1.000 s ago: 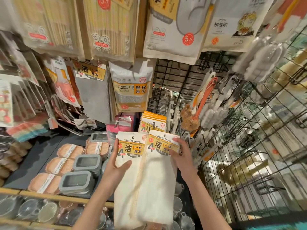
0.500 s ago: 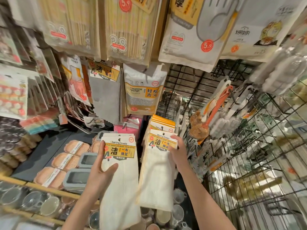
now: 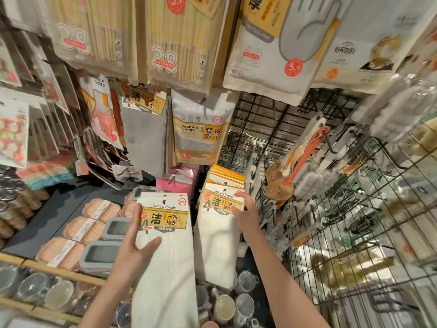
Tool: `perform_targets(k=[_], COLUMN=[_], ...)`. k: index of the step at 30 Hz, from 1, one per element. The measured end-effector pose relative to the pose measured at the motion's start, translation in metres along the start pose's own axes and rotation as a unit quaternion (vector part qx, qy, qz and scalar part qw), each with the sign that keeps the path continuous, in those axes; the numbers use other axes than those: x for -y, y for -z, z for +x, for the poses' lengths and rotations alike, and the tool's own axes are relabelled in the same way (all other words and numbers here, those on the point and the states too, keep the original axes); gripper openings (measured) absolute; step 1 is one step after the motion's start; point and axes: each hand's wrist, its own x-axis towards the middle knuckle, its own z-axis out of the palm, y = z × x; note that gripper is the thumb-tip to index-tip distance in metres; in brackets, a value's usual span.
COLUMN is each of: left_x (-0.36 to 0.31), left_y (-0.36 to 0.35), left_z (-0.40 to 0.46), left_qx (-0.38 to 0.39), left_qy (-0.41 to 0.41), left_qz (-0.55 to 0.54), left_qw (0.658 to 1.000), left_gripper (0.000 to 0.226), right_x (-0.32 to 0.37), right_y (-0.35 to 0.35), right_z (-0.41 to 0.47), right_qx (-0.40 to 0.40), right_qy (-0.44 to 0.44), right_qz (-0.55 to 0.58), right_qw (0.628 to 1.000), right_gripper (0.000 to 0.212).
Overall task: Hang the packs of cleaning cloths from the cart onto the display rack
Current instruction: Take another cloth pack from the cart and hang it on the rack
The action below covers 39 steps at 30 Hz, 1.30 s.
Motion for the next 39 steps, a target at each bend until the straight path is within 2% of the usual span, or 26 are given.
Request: perform_targets(k=[7,13,16,23,34,36,39], left_x=[0.005,0.005,0.000,-0.005,-0.010,-0.012,-0.012], left_y=[0.000,0.002,-0.001,-0.003,-0.004,-0.006,-0.008], left_z=[-0.001,-0.001,-0.004,-0.008,-0.011,-0.014,-0.015], left_qx=[0.007,0.008,0.006,0.003,0.013,0.006,0.007], left_qy=[0.005,0.016,0.010,0.011,0.000,-0.008,-0.022], left_qz=[-0.006,-0.017,-0.021,-0.046,-0.024,-0.029,-0.032], left_qw=[1.000,1.000,1.000,0.999,1.000,1.000,0.999], left_gripper=[0.089,0.090,0.089,0.087,0.087,0.087,0.089], right_x=[-0.014,-0.012,-0.010,-0.009,0.009,0.016,0.025], right_y=[-0.002,-0.004,-0.007,-0.005,0.001,0.001,-0.001], right_z=[-0.006,0.010,0.017,0.034,0.013,-0.002,-0.028], right_qx=[-0.034,-0.009,0.003,0.013,0.039,0.031,0.044], right_qy=[-0.054,-0.037,-0.046,-0.045,-0.128,-0.119,-0.060], right_qz=[0.055,-0.025,-0.030,-0.058,-0.080,-0.063,-0.063], right_qw=[0.996,0.999,0.998,0.997,0.988,0.990,0.995], right_gripper=[0.031,0.036,0.042,0.042,0.055,0.052,0.047])
